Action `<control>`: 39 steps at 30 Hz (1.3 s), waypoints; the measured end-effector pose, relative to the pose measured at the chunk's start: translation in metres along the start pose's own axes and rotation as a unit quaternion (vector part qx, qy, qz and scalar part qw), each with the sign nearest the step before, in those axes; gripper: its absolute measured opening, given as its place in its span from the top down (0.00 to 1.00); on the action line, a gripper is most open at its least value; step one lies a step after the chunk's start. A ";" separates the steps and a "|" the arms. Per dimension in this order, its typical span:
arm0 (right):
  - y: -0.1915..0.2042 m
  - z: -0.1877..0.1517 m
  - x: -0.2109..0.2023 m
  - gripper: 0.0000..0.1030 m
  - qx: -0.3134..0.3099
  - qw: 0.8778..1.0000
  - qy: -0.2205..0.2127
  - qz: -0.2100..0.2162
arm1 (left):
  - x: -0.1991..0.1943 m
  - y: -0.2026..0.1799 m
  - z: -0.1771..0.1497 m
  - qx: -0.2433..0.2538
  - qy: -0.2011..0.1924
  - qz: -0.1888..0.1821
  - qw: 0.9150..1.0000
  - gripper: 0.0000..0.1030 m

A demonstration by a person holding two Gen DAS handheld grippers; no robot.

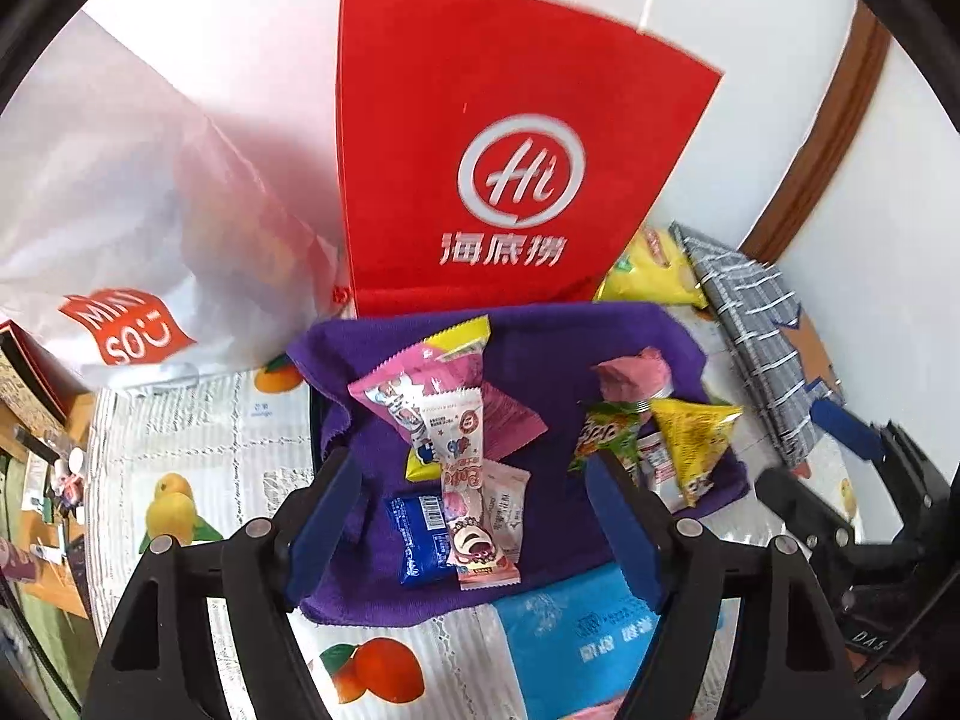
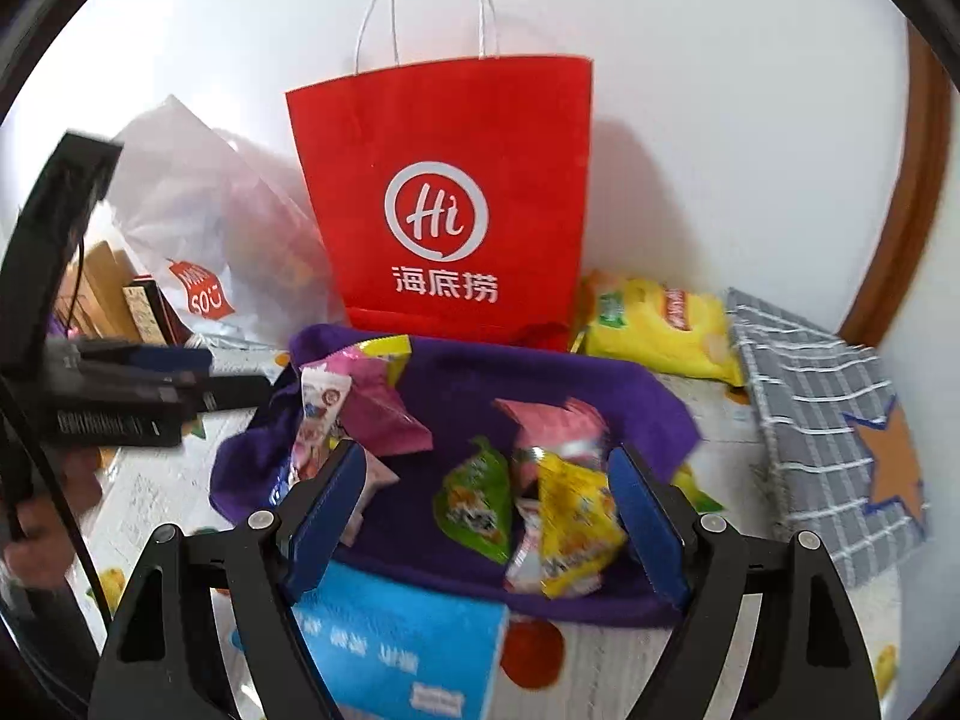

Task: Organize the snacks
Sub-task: 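Move both open tools back toward the snacks on the bed, then grasp the red snack packet with the right tool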

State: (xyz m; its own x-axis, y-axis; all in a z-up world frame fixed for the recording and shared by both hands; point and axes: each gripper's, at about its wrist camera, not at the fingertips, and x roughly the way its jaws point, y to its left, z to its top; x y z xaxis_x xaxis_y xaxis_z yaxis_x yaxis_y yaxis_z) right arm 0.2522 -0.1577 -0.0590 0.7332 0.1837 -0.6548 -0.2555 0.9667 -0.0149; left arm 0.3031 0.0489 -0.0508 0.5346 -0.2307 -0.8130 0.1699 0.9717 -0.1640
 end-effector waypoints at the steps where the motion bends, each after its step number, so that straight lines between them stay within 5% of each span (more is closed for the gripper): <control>1: 0.000 -0.003 -0.005 0.20 0.000 1.000 -0.004 -0.003 | -0.006 -0.001 0.000 0.003 -0.005 -0.001 1.000 0.26; 5: -0.005 -0.024 -0.025 0.20 0.024 1.000 -0.004 -0.015 | -0.028 0.000 -0.004 0.017 -0.028 0.015 0.999 0.26; 16: 0.013 -0.105 -0.019 0.24 0.044 0.994 0.073 0.071 | -0.069 0.024 -0.048 -0.006 -0.049 0.055 0.997 0.26; 27: 0.048 -0.176 -0.029 0.32 -0.044 0.985 0.107 0.130 | -0.066 0.029 -0.112 -0.027 -0.021 0.041 0.999 0.26; 34: 0.050 -0.202 -0.006 0.54 -0.062 0.982 0.143 0.107 | -0.063 0.008 -0.130 -0.014 -0.012 0.034 0.999 0.26; 39: 0.044 -0.204 -0.011 0.59 -0.060 0.986 0.118 0.098 | -0.055 -0.009 -0.141 0.001 -0.004 0.029 1.000 0.26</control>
State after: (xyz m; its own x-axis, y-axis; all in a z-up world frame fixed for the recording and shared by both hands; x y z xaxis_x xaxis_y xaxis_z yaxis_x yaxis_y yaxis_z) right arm 0.1040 -0.1540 -0.2065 0.4990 0.3053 -0.8111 -0.4606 0.8862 0.0502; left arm 0.1553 0.0601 -0.0830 0.5493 -0.1753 -0.8170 0.1405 0.9832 -0.1165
